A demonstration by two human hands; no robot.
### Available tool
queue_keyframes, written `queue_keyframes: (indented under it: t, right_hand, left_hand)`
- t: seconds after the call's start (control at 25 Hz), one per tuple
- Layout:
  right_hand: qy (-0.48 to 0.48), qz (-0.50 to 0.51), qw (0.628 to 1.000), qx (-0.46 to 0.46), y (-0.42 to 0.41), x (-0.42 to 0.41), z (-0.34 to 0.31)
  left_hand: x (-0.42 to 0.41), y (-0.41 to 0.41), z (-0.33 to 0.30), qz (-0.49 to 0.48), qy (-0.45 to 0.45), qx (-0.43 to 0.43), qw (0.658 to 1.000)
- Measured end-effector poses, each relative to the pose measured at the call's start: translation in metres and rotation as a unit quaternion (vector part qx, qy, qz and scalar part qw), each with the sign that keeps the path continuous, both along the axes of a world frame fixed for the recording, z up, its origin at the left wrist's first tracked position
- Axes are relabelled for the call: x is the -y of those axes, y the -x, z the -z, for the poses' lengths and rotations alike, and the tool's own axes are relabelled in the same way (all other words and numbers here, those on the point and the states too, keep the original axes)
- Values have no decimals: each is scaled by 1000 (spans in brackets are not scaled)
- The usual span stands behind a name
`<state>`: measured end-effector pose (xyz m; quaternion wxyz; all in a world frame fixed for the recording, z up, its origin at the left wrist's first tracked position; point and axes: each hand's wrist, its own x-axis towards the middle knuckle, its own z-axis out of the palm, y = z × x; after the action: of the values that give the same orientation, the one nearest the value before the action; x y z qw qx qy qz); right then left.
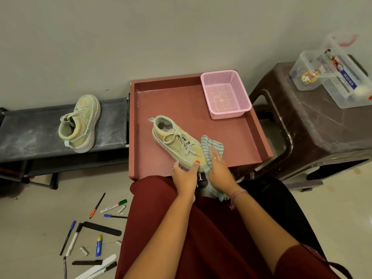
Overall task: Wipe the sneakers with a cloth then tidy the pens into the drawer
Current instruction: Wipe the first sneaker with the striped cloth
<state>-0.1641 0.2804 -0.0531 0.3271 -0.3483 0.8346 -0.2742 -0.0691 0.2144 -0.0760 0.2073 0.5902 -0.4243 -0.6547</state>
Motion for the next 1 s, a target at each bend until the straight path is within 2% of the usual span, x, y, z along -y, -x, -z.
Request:
queue_keyframes:
  t: [0.12,0.24,0.4,0.48,0.56,0.68,0.8,0.92,0.96,1.0]
  right_hand:
    - [11,-8,1000,20,-17,-13,5]
    - [39,18,992,115,-16,-25,0]
    - [115,153,931,311,-11,-26,-15]
    - [124,163,917,341,-5,-25,-19]
    - [117,133,943,282,-1,-24,-21]
    - [77,3,996,52,-6,-15,-25]
    - [85,-85,988,-96,-46,-15,-28]
    - [146,-127,942,-274,-77,-23,-22]
    - [139,-116,931,-316,-71,-20,-21]
    - [118,-103,939,-307,-61,-13,-20]
  left_hand:
    - [-1,-2,-9,-42,0,-15,999]
    - [-5,-5,-12,-67,-39,-40,996]
    - [-5,-5,-18,-111,-120,-99,982]
    - [-6,-7,-20,-131,-155,-142,969]
    - [-5,-9,-22,-128,-172,-175,961]
    - [0,-14,-31,-117,-184,-222,950]
    - [4,-21,-45,-112,-194,-254,941]
    - [7,-26,-54,-105,-199,-271,936]
    - [7,-27,-57,-109,-204,-279,932]
    - [8,-27,-58,-115,-208,-284,929]
